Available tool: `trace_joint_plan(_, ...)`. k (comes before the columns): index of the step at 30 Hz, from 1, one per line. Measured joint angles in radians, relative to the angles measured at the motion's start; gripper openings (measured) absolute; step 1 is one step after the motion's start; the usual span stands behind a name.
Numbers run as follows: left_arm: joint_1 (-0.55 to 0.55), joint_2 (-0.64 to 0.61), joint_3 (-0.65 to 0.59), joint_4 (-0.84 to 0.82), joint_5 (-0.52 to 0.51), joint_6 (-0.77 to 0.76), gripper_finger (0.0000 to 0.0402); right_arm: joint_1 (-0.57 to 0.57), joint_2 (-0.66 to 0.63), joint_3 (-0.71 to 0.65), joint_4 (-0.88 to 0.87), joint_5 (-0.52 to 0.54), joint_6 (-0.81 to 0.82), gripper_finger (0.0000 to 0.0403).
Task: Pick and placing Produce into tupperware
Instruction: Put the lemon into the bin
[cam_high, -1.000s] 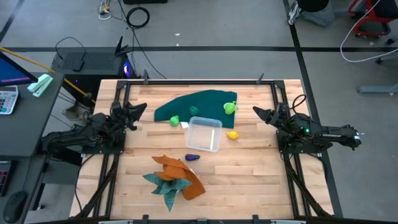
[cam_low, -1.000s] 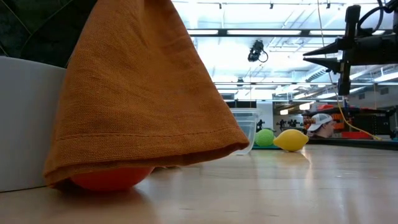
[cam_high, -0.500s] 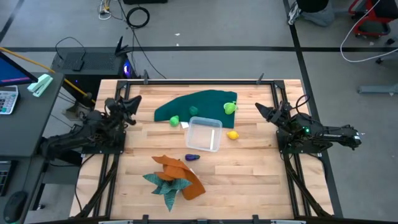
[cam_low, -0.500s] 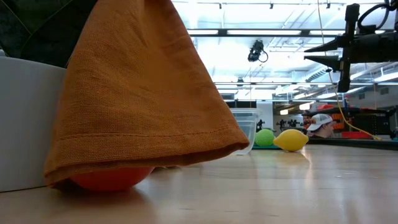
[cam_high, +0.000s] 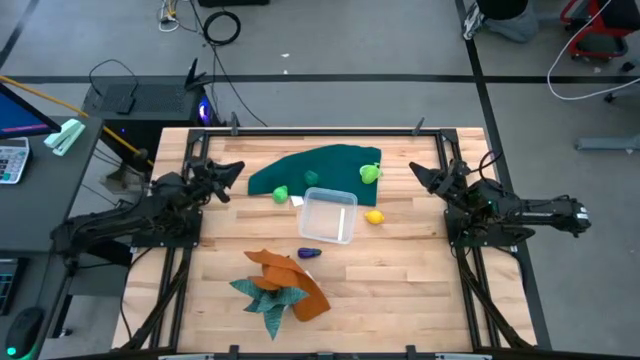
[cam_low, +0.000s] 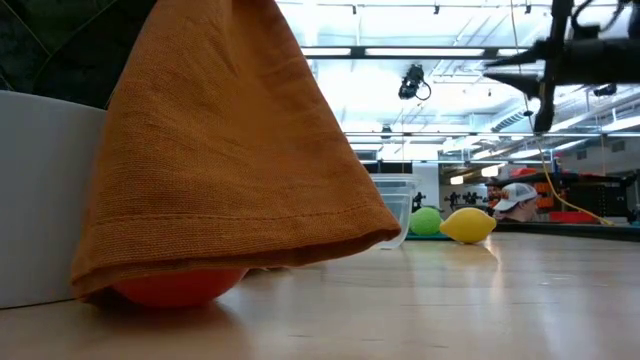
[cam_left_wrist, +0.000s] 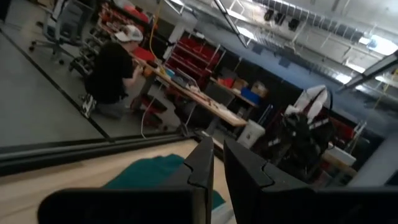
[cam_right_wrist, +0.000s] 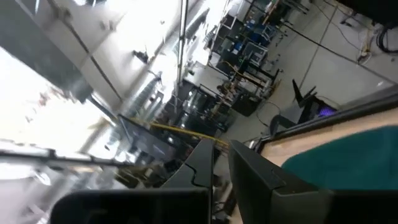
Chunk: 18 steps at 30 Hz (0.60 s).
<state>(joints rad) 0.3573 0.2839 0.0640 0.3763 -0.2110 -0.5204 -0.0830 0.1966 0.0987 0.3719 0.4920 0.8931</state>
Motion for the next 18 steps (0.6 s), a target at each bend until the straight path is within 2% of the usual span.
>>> trace_joint_plan(5,0.0,0.039,0.002,0.022,0.02,0.001,0.004,0.0,0.207,0.178,-0.047,-0.002,-0.152,0.0017)
trace_joint_plan(8,0.0,0.05,0.002,0.023,0.052,0.001,0.004,-0.001,0.319,0.314,-0.194,-0.011,-0.209,0.0017)
trace_joint_plan(13,0.0,0.05,0.002,0.036,0.103,-0.008,0.0037,-0.038,0.479,0.557,-0.537,-0.117,-0.231,0.0015)
trace_joint_plan(18,0.0,0.05,0.002,0.079,0.105,-0.052,0.004,-0.125,0.598,0.775,-0.715,-0.25,-0.342,0.0008)
